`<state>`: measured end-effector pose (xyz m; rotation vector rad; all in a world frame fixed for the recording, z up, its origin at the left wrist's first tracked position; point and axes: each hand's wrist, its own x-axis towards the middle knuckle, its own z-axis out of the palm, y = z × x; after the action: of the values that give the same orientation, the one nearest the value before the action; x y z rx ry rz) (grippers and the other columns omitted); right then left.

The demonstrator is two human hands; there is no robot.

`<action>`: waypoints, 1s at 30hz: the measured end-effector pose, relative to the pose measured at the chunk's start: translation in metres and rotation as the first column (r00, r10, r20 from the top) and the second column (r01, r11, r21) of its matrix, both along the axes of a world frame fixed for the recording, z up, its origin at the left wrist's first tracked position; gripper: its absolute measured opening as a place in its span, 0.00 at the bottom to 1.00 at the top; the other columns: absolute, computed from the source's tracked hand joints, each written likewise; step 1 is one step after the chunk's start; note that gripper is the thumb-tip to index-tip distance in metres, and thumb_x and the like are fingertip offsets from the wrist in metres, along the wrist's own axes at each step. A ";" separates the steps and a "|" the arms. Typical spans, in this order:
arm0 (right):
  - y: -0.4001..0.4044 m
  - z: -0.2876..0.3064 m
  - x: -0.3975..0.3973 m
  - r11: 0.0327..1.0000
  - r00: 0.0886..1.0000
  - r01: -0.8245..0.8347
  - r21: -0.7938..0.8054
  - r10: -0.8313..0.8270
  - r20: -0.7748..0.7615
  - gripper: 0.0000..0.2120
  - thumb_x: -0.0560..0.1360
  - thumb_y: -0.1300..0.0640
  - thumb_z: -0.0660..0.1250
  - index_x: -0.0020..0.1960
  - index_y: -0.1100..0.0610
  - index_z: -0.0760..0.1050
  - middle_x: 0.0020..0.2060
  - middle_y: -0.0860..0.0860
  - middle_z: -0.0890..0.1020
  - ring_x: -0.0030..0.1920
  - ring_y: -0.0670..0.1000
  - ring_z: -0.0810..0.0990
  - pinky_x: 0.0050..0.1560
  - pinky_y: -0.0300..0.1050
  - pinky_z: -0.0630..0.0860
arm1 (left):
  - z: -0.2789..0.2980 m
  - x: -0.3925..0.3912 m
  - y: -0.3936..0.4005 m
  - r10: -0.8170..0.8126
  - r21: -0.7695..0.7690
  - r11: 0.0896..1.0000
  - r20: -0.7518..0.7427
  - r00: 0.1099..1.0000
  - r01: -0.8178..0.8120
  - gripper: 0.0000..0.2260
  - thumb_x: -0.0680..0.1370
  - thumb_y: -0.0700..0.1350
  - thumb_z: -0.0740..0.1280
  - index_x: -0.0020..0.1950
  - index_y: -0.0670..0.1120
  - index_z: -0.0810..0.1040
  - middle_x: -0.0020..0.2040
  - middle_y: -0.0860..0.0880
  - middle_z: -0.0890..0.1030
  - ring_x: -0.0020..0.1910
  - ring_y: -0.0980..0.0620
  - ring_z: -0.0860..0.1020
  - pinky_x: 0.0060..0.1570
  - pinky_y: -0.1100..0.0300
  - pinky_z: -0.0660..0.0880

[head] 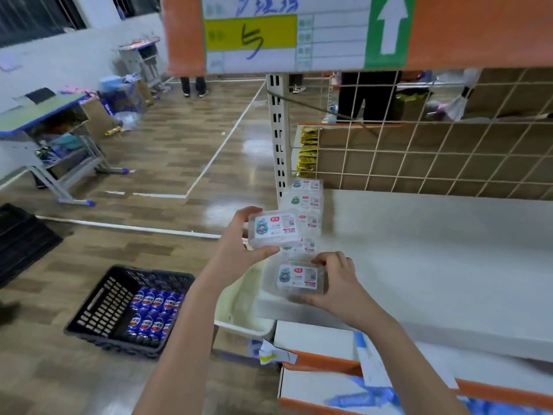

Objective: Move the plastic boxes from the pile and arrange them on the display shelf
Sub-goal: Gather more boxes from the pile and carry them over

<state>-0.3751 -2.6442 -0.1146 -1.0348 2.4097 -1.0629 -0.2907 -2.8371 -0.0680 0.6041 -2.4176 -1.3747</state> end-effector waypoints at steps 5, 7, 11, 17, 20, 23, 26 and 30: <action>-0.004 0.003 0.006 0.999 0.998 0.049 0.019 -0.048 -0.048 0.35 0.63 0.41 0.76 0.62 0.52 0.65 0.54 0.44 0.62 0.56 0.43 0.59 0.57 0.31 0.59 | 0.001 -0.009 -0.012 -0.062 -0.018 0.998 -0.002 0.998 0.062 0.29 0.68 0.45 0.77 0.62 0.59 0.65 0.53 0.62 0.76 0.50 0.60 0.75 0.43 0.66 0.72; -0.005 0.005 0.008 0.998 0.997 0.061 0.022 -0.060 -0.052 0.34 0.63 0.42 0.76 0.62 0.52 0.66 0.54 0.44 0.62 0.56 0.43 0.59 0.58 0.31 0.59 | 0.001 -0.011 -0.016 -0.079 -0.006 0.997 -0.007 0.997 0.079 0.29 0.68 0.45 0.77 0.62 0.59 0.65 0.52 0.61 0.76 0.49 0.59 0.75 0.43 0.66 0.72; -0.007 0.007 0.011 0.996 0.994 0.085 0.037 -0.082 -0.079 0.32 0.65 0.46 0.76 0.63 0.51 0.67 0.55 0.44 0.61 0.58 0.43 0.59 0.62 0.32 0.60 | -0.001 -0.016 -0.021 -0.107 -0.001 0.994 -0.016 0.994 0.107 0.29 0.68 0.45 0.77 0.61 0.59 0.66 0.52 0.62 0.76 0.46 0.61 0.75 0.41 0.68 0.71; -0.008 0.010 0.013 0.991 0.989 0.111 0.077 -0.103 -0.103 0.32 0.67 0.47 0.75 0.66 0.50 0.65 0.54 0.43 0.60 0.58 0.43 0.57 0.61 0.32 0.59 | -0.002 -0.025 -0.026 -0.147 -0.010 0.989 0.004 0.989 0.147 0.29 0.68 0.46 0.77 0.61 0.60 0.65 0.52 0.61 0.77 0.46 0.61 0.76 0.40 0.68 0.71; -0.008 0.009 0.014 0.990 0.989 0.116 0.086 -0.108 -0.097 0.32 0.67 0.47 0.75 0.66 0.50 0.65 0.55 0.43 0.60 0.57 0.42 0.57 0.61 0.32 0.59 | -0.003 -0.029 -0.025 -0.171 -0.005 0.985 0.010 0.985 0.171 0.28 0.68 0.46 0.77 0.61 0.59 0.66 0.52 0.61 0.76 0.47 0.62 0.76 0.42 0.66 0.72; -0.004 0.011 0.013 0.992 0.995 0.083 0.093 -0.078 -0.057 0.33 0.68 0.47 0.75 0.68 0.48 0.64 0.56 0.43 0.61 0.60 0.42 0.57 0.63 0.32 0.58 | -0.004 -0.035 -0.025 -0.210 -0.016 0.977 0.016 0.977 0.211 0.28 0.68 0.47 0.77 0.62 0.57 0.66 0.53 0.59 0.76 0.48 0.63 0.75 0.40 0.71 0.70; 0.005 0.018 0.004 0.993 0.999 0.042 0.111 -0.038 -0.030 0.32 0.69 0.47 0.73 0.69 0.47 0.63 0.59 0.43 0.62 0.62 0.43 0.60 0.65 0.35 0.59 | -0.003 -0.046 -0.023 -0.244 -0.030 0.969 0.023 0.969 0.245 0.28 0.68 0.46 0.77 0.62 0.55 0.66 0.53 0.58 0.76 0.47 0.63 0.75 0.38 0.73 0.71; 0.025 0.029 -0.023 0.988 0.996 0.090 0.127 -0.092 0.009 0.25 0.73 0.49 0.70 0.68 0.48 0.66 0.57 0.44 0.67 0.56 0.44 0.67 0.59 0.36 0.66 | -0.002 -0.069 -0.016 -0.299 -0.116 0.946 0.046 0.953 0.303 0.28 0.69 0.48 0.76 0.64 0.52 0.67 0.58 0.54 0.73 0.47 0.60 0.74 0.38 0.65 0.75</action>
<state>-0.3980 -2.6190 -0.0860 -0.8794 2.4973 -0.9286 -0.3599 -2.8531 -0.0699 0.2296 -2.6781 -1.3192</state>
